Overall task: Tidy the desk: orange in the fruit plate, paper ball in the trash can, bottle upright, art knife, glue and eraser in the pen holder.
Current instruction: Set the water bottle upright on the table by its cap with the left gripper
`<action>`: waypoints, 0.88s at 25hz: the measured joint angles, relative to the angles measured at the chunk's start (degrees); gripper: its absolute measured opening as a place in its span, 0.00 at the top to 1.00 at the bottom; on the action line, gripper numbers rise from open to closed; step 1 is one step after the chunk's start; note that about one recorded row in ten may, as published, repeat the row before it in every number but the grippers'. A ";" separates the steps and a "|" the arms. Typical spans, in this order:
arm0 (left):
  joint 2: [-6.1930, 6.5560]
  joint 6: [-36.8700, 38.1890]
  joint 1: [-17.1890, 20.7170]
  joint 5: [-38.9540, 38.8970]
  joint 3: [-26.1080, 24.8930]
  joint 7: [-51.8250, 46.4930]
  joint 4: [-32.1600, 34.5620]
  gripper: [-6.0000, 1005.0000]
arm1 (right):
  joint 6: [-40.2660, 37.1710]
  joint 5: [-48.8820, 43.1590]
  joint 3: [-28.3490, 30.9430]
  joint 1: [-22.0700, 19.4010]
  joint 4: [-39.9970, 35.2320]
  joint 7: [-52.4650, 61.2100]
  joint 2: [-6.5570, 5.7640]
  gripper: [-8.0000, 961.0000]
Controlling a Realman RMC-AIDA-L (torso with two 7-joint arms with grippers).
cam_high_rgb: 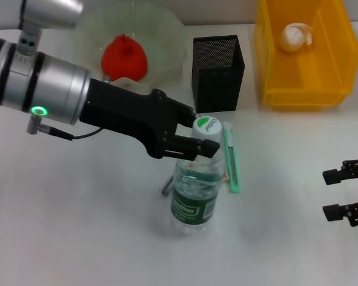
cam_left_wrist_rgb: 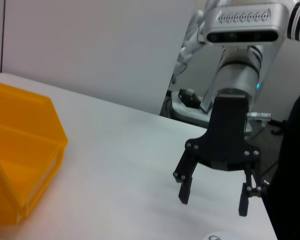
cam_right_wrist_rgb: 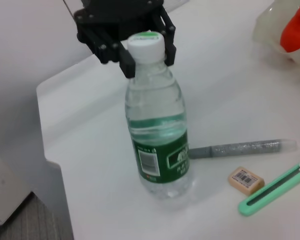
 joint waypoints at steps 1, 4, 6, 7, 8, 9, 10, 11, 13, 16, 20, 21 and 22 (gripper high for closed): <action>0.01 0.64 0.20 -0.11 -0.87 0.67 0.00 0.57 | 0.12 0.00 0.00 0.09 0.34 -0.05 0.04 0.17; 0.02 2.90 0.82 -0.71 -4.34 2.69 0.02 0.57 | 0.54 0.01 0.00 0.27 1.49 -0.20 0.05 0.18; 0.07 4.05 1.45 -1.49 -7.58 4.35 0.06 0.57 | 0.94 0.11 0.00 0.31 1.95 -0.21 0.03 0.18; 0.07 4.05 1.45 -1.49 -7.58 4.35 0.06 0.57 | 1.15 0.15 0.00 0.33 2.15 -0.22 0.03 0.18; 0.09 4.42 1.79 -1.72 -9.17 5.15 0.10 0.57 | 1.43 0.16 0.00 0.33 2.36 -0.22 0.04 0.18; 0.09 4.42 1.79 -1.72 -9.17 5.15 0.10 0.57 | 1.43 0.16 0.00 0.33 2.36 -0.22 0.04 0.18; 0.10 4.62 2.38 -1.95 -12.41 7.38 0.29 0.57 | 1.58 0.17 0.00 0.33 2.41 -0.23 0.09 0.18; 0.14 4.44 2.78 -2.11 -14.68 8.85 0.28 0.57 | 1.75 0.17 0.00 0.32 2.47 -0.23 0.20 0.18; 0.15 4.17 2.90 -2.17 -15.43 9.46 0.27 0.57 | 2.77 0.16 0.00 0.31 2.88 -0.29 0.50 0.18; 0.20 1.57 3.52 -2.20 -18.48 11.16 -0.05 0.57 | 3.56 0.16 0.00 0.30 3.09 -0.71 0.70 0.18; 0.19 -3.93 4.81 -2.26 -20.12 11.31 -0.26 0.57 | 4.54 1.01 0.76 0.16 3.74 -3.27 1.36 0.18; 0.16 -5.66 5.20 -2.30 -20.59 11.34 -0.28 0.57 | 4.63 1.17 1.30 0.16 3.73 -4.01 1.71 0.18; 0.16 -5.66 5.20 -2.30 -20.59 11.34 -0.28 0.57 | 4.69 1.29 1.79 0.16 3.70 -4.82 2.06 0.18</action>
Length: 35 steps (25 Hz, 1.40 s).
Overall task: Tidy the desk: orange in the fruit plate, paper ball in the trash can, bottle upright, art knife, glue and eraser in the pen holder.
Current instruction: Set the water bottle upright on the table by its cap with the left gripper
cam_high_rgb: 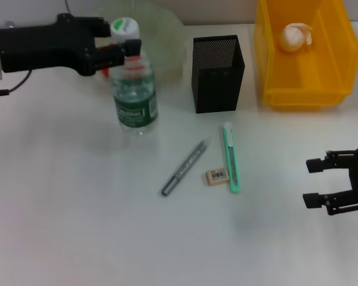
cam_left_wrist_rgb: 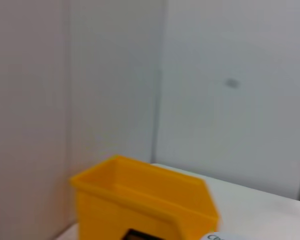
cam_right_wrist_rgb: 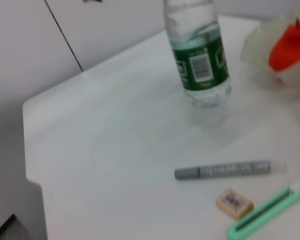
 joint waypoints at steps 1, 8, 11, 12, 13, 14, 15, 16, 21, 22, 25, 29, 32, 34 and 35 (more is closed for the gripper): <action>-0.02 -1.92 0.42 -0.03 -0.34 0.02 -0.15 0.57 | 0.03 0.03 0.78 0.00 -0.10 -1.07 0.40 0.18; 0.00 -4.96 1.27 -0.01 -0.47 0.03 -0.38 0.57 | 0.30 0.12 6.04 -0.02 -0.10 -6.96 1.91 0.18; 0.02 -6.54 2.12 0.33 -0.47 0.29 -0.38 0.57 | 0.55 0.38 6.47 0.08 0.08 -7.54 1.92 0.18; 0.05 -7.04 2.52 0.32 -0.49 0.51 -0.38 0.57 | 0.67 0.53 6.47 0.08 0.10 -7.71 1.94 0.18; 0.05 -7.04 2.52 0.32 -0.49 0.51 -0.38 0.57 | 0.79 0.70 6.48 0.08 0.10 -7.94 1.95 0.18; 0.08 -7.49 2.97 0.23 -0.62 0.64 -0.38 0.56 | 0.87 0.79 6.47 0.08 0.11 -8.15 1.98 0.18; 0.10 -7.99 3.33 0.15 -0.77 0.76 -0.38 0.56 | 1.02 0.97 6.47 0.08 0.12 -8.33 2.04 0.18; 0.11 -8.35 3.55 0.13 -0.89 0.87 -0.38 0.56 | 1.14 1.10 6.48 0.08 0.13 -8.47 2.10 0.18; 0.00 -10.55 4.54 -0.14 -1.60 1.51 -1.07 0.56 | 2.25 1.67 6.48 -0.10 0.27 -10.38 2.93 0.18; -0.01 -10.89 4.67 -0.32 -1.72 1.72 -1.35 0.56 | 2.48 1.76 6.47 -0.17 0.30 -10.85 3.14 0.18; -0.05 -12.19 5.12 -1.54 -1.89 2.87 -2.56 0.56 | 2.94 2.18 6.47 -0.34 0.75 -12.21 3.51 0.19; 0.04 -13.53 5.43 -3.05 -2.17 5.09 -4.71 0.56 | 3.22 2.34 6.47 -0.37 1.29 -12.48 3.57 0.19; 0.00 -14.65 5.46 -3.19 -2.41 7.04 -6.03 0.56 | 3.40 2.35 6.47 -0.30 1.28 -12.55 3.57 0.19; -0.07 -15.26 5.46 -3.27 -2.41 7.71 -6.37 0.56 | 3.49 2.35 6.47 -0.26 1.28 -12.55 3.57 0.19; -0.08 -15.53 5.46 -3.31 -2.42 7.85 -6.48 0.56 | 3.57 2.35 6.47 -0.24 1.28 -12.56 3.57 0.19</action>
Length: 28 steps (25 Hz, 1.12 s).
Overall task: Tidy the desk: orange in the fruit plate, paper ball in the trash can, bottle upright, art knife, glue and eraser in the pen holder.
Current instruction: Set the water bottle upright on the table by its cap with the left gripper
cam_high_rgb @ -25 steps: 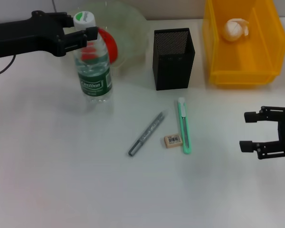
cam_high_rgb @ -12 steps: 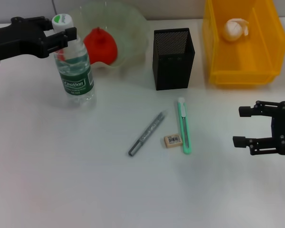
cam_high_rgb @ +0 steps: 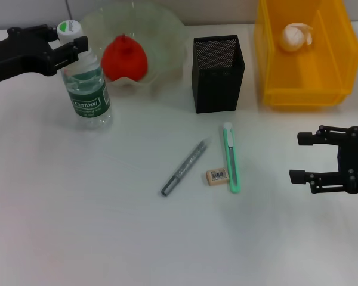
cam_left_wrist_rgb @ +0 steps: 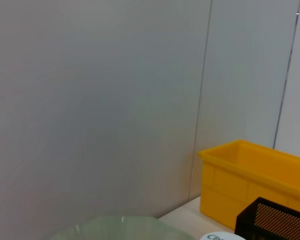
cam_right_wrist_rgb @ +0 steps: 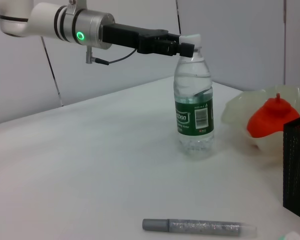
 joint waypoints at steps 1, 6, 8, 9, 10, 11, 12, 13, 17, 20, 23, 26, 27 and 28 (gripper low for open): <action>0.00 -0.31 0.01 -0.01 0.00 0.19 -0.29 0.56 | 0.05 0.00 0.00 0.04 0.00 -0.01 0.00 0.19; -0.04 -1.67 -0.02 -0.42 0.02 1.75 -1.46 0.56 | 0.08 0.00 0.00 0.17 -0.01 -0.03 -0.02 0.19; -0.09 -2.20 -0.10 -0.48 0.07 2.15 -1.85 0.56 | 0.08 0.00 0.00 0.21 -0.01 -0.04 -0.03 0.19; -0.10 -2.42 -0.19 -0.49 0.08 2.29 -2.16 0.56 | 0.08 0.00 0.00 0.24 -0.01 -0.04 -0.05 0.19; -0.09 -2.52 -0.29 -0.49 0.08 2.32 -2.39 0.56 | 0.08 0.00 0.00 0.26 -0.01 -0.05 -0.07 0.19; -0.08 -2.63 -0.39 -0.50 0.06 2.34 -2.59 0.56 | 0.08 0.00 0.00 0.29 -0.01 -0.05 -0.10 0.19; -0.06 -2.77 -0.45 -0.50 0.06 2.36 -2.69 0.56 | 0.08 0.00 0.00 0.30 -0.01 -0.06 -0.12 0.19; -0.05 -2.92 -0.49 -0.50 0.06 2.41 -2.74 0.56 | 0.08 0.00 0.00 0.30 -0.01 -0.06 -0.14 0.19; -0.07 -3.35 -0.57 -0.60 0.06 2.95 -2.86 0.56 | 0.16 -0.01 0.00 0.30 -0.01 -0.07 -0.20 0.19; -0.12 -3.58 -0.57 -1.08 0.06 3.06 -2.92 0.55 | 0.24 -0.01 0.00 0.33 -0.01 -0.07 -0.26 0.19; -0.14 -3.67 -0.58 -1.37 0.14 3.08 -2.93 0.55 | 0.46 -0.01 0.00 0.35 -0.01 -0.07 -0.26 0.19; -0.15 -3.66 -0.58 -1.38 0.38 3.42 -2.94 0.50 | 0.76 -0.01 0.00 0.37 0.12 -0.07 -0.29 0.19; -0.16 -3.63 -0.59 -1.38 0.43 3.69 -2.94 0.49 | 0.80 -0.01 0.00 0.37 0.22 -0.07 -0.31 0.19; -0.16 -3.57 -0.58 -1.38 0.43 3.89 -2.95 0.47 | 0.82 -0.01 0.00 0.38 0.27 -0.07 -0.33 0.19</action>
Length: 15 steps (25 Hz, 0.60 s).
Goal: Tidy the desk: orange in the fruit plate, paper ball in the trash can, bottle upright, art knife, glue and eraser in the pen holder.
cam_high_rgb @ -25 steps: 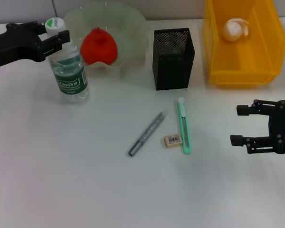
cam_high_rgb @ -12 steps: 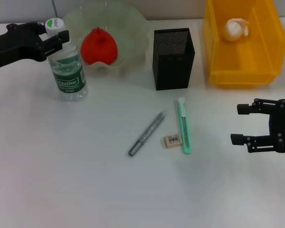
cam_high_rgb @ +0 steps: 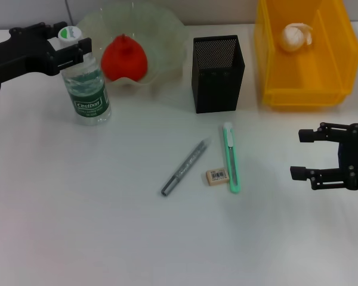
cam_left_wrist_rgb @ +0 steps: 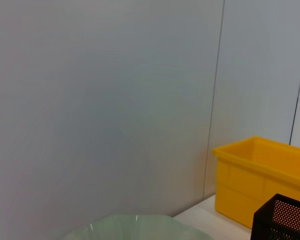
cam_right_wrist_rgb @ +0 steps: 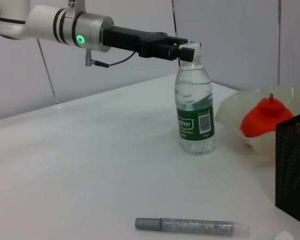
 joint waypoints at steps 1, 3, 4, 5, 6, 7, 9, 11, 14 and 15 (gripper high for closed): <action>0.00 0.08 0.00 0.00 0.00 0.05 0.00 0.45 | 0.01 0.00 0.00 0.00 0.04 0.00 -0.02 0.19; 0.00 0.66 0.01 -0.01 -0.04 0.07 0.09 0.42 | 0.02 0.00 0.00 0.00 0.08 0.00 -0.03 0.20; 0.03 1.29 0.04 -0.24 -0.12 0.06 0.26 0.40 | 0.02 0.00 0.00 0.00 0.11 0.00 -0.04 0.20; 0.12 1.89 0.08 -0.57 -0.20 0.06 0.46 0.39 | 0.03 0.00 0.00 0.00 0.13 0.00 -0.08 0.20; 0.27 3.07 0.21 -1.43 -0.33 0.02 0.71 0.37 | 0.03 0.00 0.00 0.00 0.14 0.00 -0.10 0.20; 0.52 4.36 0.39 -2.51 -0.49 -0.14 1.00 0.34 | 0.05 0.00 0.00 0.00 0.14 0.00 -0.12 0.20; 1.16 7.77 0.84 -5.24 -1.03 -1.05 1.48 0.27 | 0.12 0.00 0.00 0.00 0.16 0.00 -0.13 0.20; 1.98 11.86 1.17 -8.17 -1.68 -2.37 1.74 0.21 | 0.24 0.00 0.01 0.03 0.16 -0.01 -0.13 0.20; 3.19 19.52 1.58 -12.44 -2.40 -4.50 1.69 0.21 | 0.30 0.14 0.00 0.07 0.16 -0.03 -0.13 0.20; 3.61 22.40 1.69 -13.72 -2.55 -5.04 1.47 0.21 | 0.30 0.29 0.00 0.08 0.16 -0.03 -0.13 0.20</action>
